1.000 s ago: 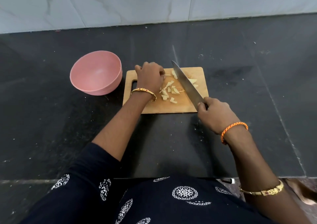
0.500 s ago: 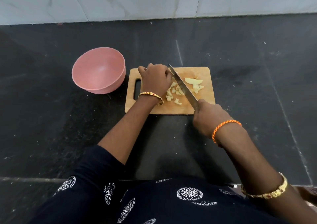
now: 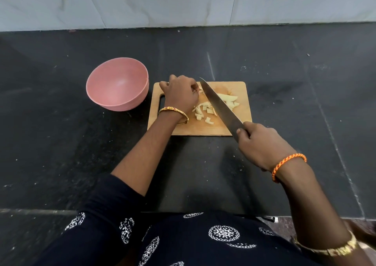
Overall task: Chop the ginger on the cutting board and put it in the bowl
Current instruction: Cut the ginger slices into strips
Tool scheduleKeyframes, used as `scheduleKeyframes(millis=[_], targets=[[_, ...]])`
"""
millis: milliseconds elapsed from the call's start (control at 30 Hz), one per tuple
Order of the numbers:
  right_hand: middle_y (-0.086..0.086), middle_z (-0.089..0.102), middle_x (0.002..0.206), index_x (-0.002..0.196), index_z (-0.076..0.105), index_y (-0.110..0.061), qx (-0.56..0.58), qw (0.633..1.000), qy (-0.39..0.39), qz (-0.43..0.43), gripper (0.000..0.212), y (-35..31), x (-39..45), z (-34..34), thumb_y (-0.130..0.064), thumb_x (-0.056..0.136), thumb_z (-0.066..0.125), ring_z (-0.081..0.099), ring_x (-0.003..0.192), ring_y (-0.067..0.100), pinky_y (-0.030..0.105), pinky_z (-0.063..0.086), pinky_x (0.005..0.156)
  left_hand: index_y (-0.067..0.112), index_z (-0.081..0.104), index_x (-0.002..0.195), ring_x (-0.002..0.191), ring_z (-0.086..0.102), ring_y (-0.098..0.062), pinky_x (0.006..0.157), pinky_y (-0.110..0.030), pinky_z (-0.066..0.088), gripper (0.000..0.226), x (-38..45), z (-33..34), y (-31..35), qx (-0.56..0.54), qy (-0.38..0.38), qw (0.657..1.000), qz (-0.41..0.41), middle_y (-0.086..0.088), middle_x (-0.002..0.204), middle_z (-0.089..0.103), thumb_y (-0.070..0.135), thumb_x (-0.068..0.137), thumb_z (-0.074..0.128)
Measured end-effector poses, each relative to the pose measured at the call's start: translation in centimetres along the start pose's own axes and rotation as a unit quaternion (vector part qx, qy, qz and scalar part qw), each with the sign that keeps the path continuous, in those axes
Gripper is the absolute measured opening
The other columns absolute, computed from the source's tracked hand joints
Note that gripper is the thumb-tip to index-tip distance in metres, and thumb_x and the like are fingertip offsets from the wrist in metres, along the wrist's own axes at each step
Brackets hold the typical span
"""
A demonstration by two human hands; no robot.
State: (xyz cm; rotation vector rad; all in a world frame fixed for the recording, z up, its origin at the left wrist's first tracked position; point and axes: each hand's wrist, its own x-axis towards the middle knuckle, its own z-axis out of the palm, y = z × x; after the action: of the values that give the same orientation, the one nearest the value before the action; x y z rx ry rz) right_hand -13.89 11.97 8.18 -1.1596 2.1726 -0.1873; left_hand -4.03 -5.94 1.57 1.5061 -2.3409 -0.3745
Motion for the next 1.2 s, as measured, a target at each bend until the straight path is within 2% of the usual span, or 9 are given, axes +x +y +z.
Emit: scheduleKeyframes(millis=[267,433,533,700,800,900,1033,1100,1200], targets=[[0.004,0.051,0.08,0.11,0.053,-0.014,-0.029,0.999,-0.019,0.0,0.025,-0.6,1.6,0.2,-0.025,0.1,0.033,0.056,0.08,0.022,0.034,0.049,0.075,0.02,0.072,0.094,0.106,0.046,-0.019,0.08,-0.033,0.02,0.018,0.3,0.5,0.0,-0.012,0.014,1.0,-0.01,0.002,0.099,0.067,0.025,0.09,0.055],[0.008,0.056,0.089,0.112,0.052,-0.015,-0.057,0.998,-0.029,0.0,0.022,-0.5,1.8,0.2,-0.024,0.099,0.036,0.059,0.084,0.025,0.039,0.054,0.08,0.018,0.071,0.094,0.106,0.046,-0.019,0.08,-0.033,0.019,0.022,0.6,0.4,0.0,-0.001,0.001,1.0,-0.014,0.002,0.098,0.067,0.026,0.092,0.051],[0.009,0.059,0.091,0.108,0.053,-0.017,-0.054,0.998,-0.008,-0.006,0.024,0.4,1.3,0.4,-0.028,0.1,0.033,0.06,0.084,0.025,0.04,0.054,0.081,0.02,0.071,0.096,0.107,0.046,-0.017,0.083,-0.033,0.02,0.019,1.0,-0.5,-0.6,-0.045,-0.012,0.999,-0.011,0.005,0.1,0.067,0.025,0.092,0.053],[0.008,0.06,0.08,0.094,0.058,-0.017,0.002,0.999,0.026,-0.018,0.028,2.6,0.9,0.4,-0.034,0.099,0.036,0.058,0.077,0.024,0.037,0.051,0.073,0.024,0.071,0.1,0.099,0.06,-0.006,0.098,-0.034,0.04,0.023,1.6,-3.2,-2.5,-0.181,-0.028,0.983,0.001,0.009,0.1,0.07,0.012,0.091,0.053],[0.009,0.06,0.078,0.093,0.059,-0.017,0.03,0.998,0.048,-0.028,0.028,3.1,0.9,0.7,-0.034,0.098,0.038,0.057,0.073,0.023,0.036,0.05,0.07,0.026,0.069,0.103,0.104,0.059,-0.008,0.099,-0.037,0.035,0.026,1.7,-3.8,-3.0,-0.099,-0.046,0.994,0.027,0.009,0.103,0.069,0.01,0.091,0.053],[0.008,0.06,0.074,0.094,0.06,-0.015,0.053,0.995,0.071,-0.041,0.028,3.1,0.8,1.0,-0.033,0.099,0.04,0.058,0.069,0.023,0.033,0.048,0.064,0.023,0.066,0.11,0.11,0.054,-0.017,0.097,-0.039,0.028,0.023,1.7,-3.4,-2.4,0.01,-0.109,0.991,0.072,0.004,0.113,0.065,0.017,0.09,0.055],[0.01,0.061,0.073,0.097,0.061,-0.013,0.085,0.991,0.093,-0.053,0.028,3.6,0.7,1.6,-0.031,0.098,0.04,0.058,0.067,0.024,0.037,0.051,0.065,0.013,0.066,0.111,0.105,0.057,-0.023,0.101,-0.043,0.042,0.024,1.8,-2.4,-1.3,0.009,-0.154,0.986,0.071,-0.005,0.111,0.066,0.014,0.089,0.058],[0.011,0.061,0.072,0.099,0.061,-0.013,0.093,0.99,0.097,-0.05,0.027,4.1,0.6,1.8,-0.031,0.098,0.041,0.057,0.067,0.023,0.033,0.048,0.062,0.012,0.068,0.109,0.1,0.058,-0.023,0.097,-0.043,0.046,0.023,1.6,-2.1,-0.9,-0.022,-0.138,0.988,0.072,-0.006,0.107,0.067,0.012,0.088,0.058],[0.012,0.062,0.073,0.096,0.06,-0.014,0.123,0.985,0.107,-0.05,0.024,4.7,0.5,2.0,-0.029,0.099,0.042,0.056,0.064,0.018,0.025,0.042,0.055,0.013,0.069,0.106,0.097,0.061,-0.018,0.095,-0.041,0.047,0.022,0.8,-2.0,0.2,-0.081,-0.057,0.99,0.1,-0.003,0.103,0.069,0.013,0.088,0.056]])
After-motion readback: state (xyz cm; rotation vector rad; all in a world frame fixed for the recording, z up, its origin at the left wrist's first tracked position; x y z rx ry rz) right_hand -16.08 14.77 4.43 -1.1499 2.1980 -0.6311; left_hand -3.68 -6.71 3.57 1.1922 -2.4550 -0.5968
